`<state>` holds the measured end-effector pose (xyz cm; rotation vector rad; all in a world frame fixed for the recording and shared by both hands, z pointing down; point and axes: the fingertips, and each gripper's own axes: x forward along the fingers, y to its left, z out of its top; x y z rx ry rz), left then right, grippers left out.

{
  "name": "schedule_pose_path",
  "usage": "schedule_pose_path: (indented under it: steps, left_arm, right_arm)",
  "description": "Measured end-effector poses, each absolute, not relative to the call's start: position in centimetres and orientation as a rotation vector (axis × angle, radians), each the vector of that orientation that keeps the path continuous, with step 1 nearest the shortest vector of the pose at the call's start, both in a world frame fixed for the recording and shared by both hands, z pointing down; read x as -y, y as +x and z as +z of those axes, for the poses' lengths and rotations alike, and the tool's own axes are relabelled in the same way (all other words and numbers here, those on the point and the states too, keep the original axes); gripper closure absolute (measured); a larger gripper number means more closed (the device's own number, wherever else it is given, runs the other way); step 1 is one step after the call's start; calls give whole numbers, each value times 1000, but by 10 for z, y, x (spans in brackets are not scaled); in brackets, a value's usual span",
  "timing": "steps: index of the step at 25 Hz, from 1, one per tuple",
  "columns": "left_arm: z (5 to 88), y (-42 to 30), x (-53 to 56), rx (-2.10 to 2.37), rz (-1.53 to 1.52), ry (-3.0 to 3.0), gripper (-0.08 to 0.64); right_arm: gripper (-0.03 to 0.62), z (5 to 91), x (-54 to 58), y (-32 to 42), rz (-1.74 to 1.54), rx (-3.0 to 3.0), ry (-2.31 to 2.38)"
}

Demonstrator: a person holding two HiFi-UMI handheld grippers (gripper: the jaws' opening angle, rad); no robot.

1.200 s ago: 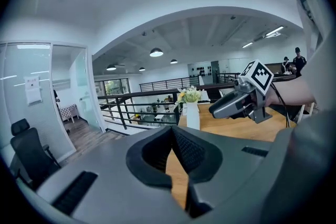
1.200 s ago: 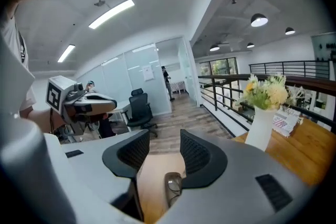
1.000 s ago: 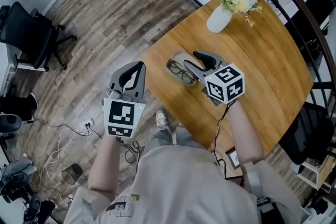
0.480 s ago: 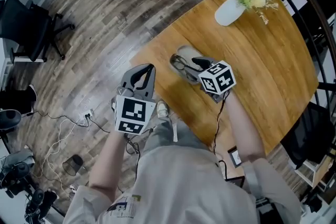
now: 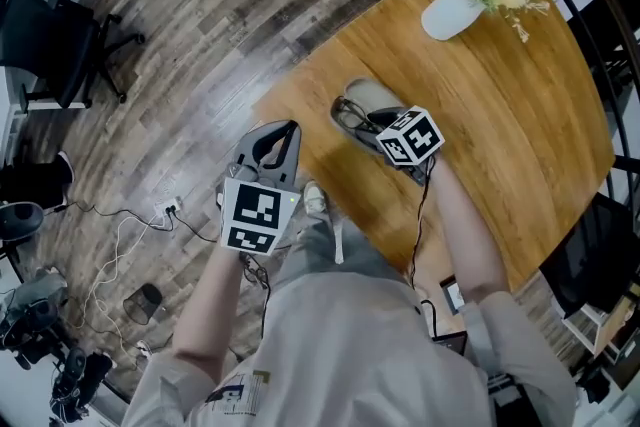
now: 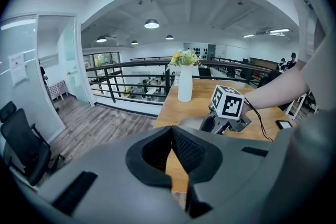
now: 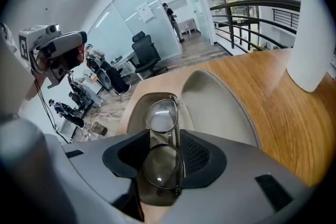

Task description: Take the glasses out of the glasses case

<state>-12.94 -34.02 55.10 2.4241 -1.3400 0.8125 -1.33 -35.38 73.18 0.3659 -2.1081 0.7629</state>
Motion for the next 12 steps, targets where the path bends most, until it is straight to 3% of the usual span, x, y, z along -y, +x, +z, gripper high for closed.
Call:
schedule_pose_path:
  steps: [6, 12]
  left_arm:
    - [560, -123, 338, 1329, 782, 2403, 543]
    - [556, -125, 325, 1323, 777, 2400, 543]
  right_arm:
    - [418, 736, 349, -14, 710, 2106, 340]
    - [527, 720, 329, -24, 716, 2115, 291]
